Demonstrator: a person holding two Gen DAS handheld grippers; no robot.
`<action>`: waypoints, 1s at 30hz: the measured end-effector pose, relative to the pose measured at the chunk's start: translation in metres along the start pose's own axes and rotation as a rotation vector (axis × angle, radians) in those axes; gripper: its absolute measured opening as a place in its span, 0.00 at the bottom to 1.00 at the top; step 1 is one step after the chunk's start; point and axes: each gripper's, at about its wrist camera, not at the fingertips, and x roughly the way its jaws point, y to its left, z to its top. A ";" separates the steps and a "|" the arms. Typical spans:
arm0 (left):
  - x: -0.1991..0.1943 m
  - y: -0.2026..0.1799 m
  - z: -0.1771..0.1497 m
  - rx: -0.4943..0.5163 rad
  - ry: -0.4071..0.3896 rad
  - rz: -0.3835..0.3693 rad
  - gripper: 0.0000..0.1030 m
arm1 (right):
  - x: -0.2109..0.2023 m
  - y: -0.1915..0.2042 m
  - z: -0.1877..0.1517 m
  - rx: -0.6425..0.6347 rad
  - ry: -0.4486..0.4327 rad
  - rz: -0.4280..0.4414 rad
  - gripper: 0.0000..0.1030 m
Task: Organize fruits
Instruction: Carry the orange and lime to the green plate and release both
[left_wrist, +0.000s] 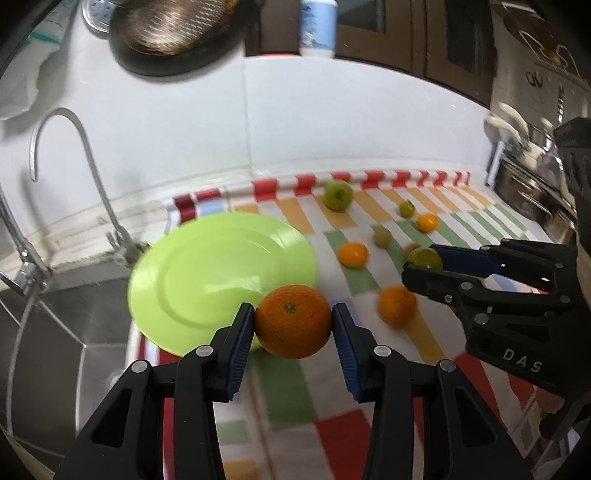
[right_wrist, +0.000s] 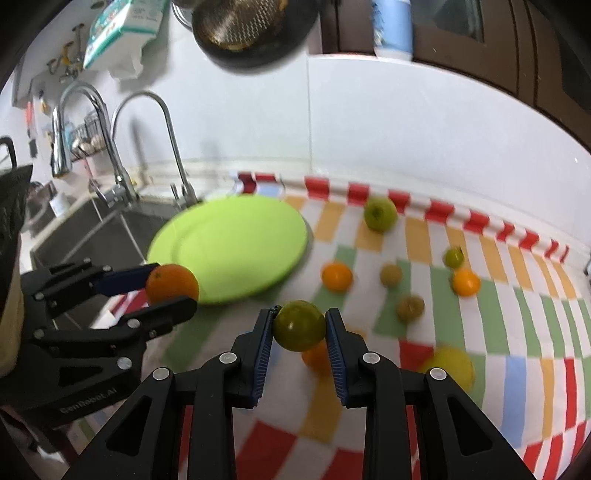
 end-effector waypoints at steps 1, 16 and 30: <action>0.000 0.003 0.003 0.000 -0.008 0.009 0.42 | 0.000 0.003 0.006 -0.007 -0.012 0.002 0.29; 0.048 0.070 0.039 -0.032 -0.006 0.089 0.42 | 0.070 0.036 0.079 -0.059 -0.023 0.076 0.29; 0.127 0.107 0.046 -0.076 0.135 0.067 0.42 | 0.162 0.034 0.097 0.023 0.145 0.056 0.29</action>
